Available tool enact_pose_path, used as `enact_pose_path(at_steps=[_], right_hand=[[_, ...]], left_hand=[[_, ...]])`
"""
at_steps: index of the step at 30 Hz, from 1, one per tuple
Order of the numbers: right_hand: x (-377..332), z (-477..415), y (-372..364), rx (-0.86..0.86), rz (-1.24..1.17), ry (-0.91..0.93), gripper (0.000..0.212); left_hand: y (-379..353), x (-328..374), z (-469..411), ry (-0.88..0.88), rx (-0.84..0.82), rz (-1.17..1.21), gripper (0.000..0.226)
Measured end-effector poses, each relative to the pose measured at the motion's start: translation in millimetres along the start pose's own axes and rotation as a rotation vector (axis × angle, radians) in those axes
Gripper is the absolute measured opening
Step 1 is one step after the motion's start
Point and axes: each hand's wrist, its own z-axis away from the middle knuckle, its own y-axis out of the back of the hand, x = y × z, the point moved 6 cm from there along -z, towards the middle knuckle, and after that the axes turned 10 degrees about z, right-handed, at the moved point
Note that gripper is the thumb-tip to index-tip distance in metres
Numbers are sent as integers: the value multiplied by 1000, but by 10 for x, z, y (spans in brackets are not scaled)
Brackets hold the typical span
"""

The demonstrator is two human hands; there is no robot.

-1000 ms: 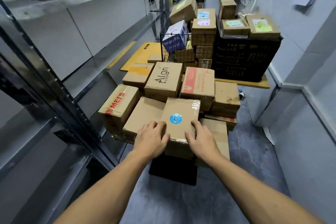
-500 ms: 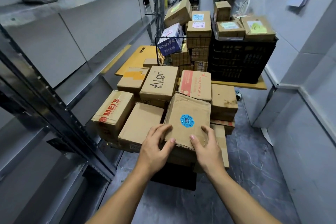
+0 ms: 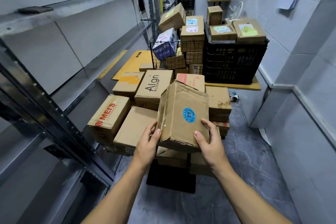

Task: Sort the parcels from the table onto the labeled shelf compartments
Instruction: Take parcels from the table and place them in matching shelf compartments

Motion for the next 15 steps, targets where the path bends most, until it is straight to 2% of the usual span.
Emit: enact_pose_path(at_steps=[2, 5, 9, 12, 15], right_hand=[[10, 24, -17, -30, -20, 16, 41], [57, 77, -85, -96, 2, -16, 42], [23, 87, -27, -66, 315, -47, 43], [-150, 104, -20, -83, 195, -12, 49], [-207, 158, -107, -134, 21, -31, 71]], left_hand=[[-34, 9, 37, 7, -5, 58, 61], [-43, 139, 98, -67, 52, 94, 62], [-28, 282, 235, -143, 106, 51, 64], [-60, 369, 318, -219, 138, -122, 63], [-157, 441, 373, -288, 154, -252, 62]])
